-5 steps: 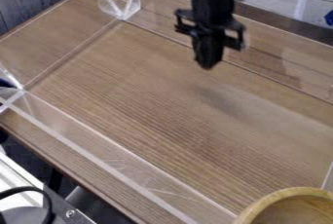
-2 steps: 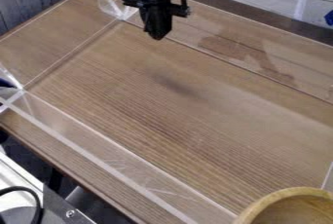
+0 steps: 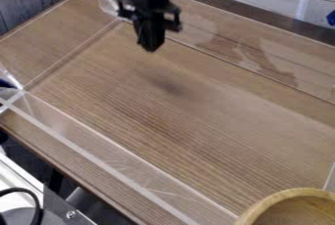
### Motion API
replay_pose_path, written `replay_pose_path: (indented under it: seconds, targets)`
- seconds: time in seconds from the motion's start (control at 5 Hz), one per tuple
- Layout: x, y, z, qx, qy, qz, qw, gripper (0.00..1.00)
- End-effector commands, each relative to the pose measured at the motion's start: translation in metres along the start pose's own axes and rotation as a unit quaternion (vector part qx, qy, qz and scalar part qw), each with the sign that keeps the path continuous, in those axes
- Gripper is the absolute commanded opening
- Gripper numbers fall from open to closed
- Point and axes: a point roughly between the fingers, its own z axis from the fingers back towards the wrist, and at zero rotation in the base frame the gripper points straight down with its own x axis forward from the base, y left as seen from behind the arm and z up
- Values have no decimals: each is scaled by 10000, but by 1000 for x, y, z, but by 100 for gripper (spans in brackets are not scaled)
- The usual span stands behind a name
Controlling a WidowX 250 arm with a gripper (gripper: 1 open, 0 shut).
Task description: Remove the green block from inside the brown bowl and put it on the table
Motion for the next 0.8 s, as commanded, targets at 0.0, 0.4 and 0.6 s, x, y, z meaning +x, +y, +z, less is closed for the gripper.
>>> replay_pose_path:
  seconds: [0.0,0.4,0.6]
  targets:
    - [-1,6,-5,133,-89,-34,9999,0]
    - [-6,7,-32,154,87,-86,9998,0]
    - [-5,7,-35,143,120,-75,9998,0]
